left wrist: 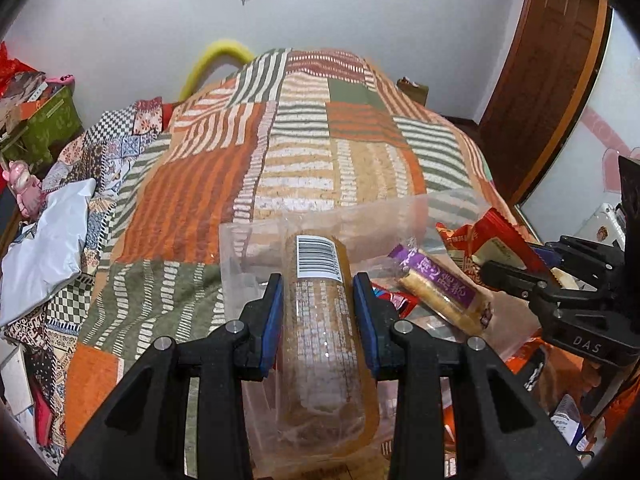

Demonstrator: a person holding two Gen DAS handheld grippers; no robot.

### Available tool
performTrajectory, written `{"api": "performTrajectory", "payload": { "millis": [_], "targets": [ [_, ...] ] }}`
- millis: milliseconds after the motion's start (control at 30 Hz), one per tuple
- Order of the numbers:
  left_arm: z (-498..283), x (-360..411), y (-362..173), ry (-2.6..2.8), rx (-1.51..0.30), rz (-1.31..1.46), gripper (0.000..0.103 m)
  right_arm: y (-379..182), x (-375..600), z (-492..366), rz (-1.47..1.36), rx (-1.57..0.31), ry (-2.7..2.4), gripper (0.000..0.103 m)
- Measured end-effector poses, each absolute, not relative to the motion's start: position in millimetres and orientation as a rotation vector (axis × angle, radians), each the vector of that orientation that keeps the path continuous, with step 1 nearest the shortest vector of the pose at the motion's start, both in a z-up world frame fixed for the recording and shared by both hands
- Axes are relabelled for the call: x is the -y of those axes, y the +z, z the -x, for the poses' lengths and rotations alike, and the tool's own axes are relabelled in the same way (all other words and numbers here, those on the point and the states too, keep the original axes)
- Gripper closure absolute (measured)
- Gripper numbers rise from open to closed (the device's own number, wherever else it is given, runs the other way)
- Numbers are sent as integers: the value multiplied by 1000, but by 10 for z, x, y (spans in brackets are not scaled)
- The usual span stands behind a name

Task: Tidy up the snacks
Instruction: 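Lift both snacks over the clear box and release them inside, then grasp the puffed-snack bag with the left gripper while the right grasps the white-and-blue bag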

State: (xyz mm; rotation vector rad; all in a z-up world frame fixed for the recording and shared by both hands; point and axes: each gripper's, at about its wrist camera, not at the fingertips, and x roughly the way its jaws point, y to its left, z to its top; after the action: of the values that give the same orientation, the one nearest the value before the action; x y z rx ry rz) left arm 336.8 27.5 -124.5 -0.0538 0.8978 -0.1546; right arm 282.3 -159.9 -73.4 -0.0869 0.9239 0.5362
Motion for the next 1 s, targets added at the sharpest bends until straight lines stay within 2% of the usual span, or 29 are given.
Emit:
{"api": "performTrajectory", "payload": {
  "millis": [267, 433, 600, 700, 767, 867, 933, 1000],
  "targets": [
    [-3298, -326, -1145, -139, -882, 74, 68, -688, 1551, -2758, 119, -907, 537, 63],
    [-3118, -318, -983, -131, -849, 56, 61, -486, 1572, -2605, 143, -836, 516, 44],
    [-2832, -311, -797, -127, -814, 51, 56, -264, 1599, -2396, 155, -777, 522, 39],
    [-2639, -304, -688, -122, -794, 53, 47, -154, 1635, -2256, 145, -748, 524, 31],
    [-2512, -294, -629, -116, -777, 53, 37, -89, 1658, -2148, 147, -726, 523, 29],
    [-2290, -253, -554, -97, -755, 36, 28, -20, 1710, -1948, 154, -699, 530, 25],
    [-2165, -230, -535, -93, -749, 29, 21, -14, 1761, -1831, 153, -688, 530, 19],
    [-2012, -193, -527, -99, -742, 23, 19, -13, 1826, -1709, 150, -676, 524, 17]
  ]
}}
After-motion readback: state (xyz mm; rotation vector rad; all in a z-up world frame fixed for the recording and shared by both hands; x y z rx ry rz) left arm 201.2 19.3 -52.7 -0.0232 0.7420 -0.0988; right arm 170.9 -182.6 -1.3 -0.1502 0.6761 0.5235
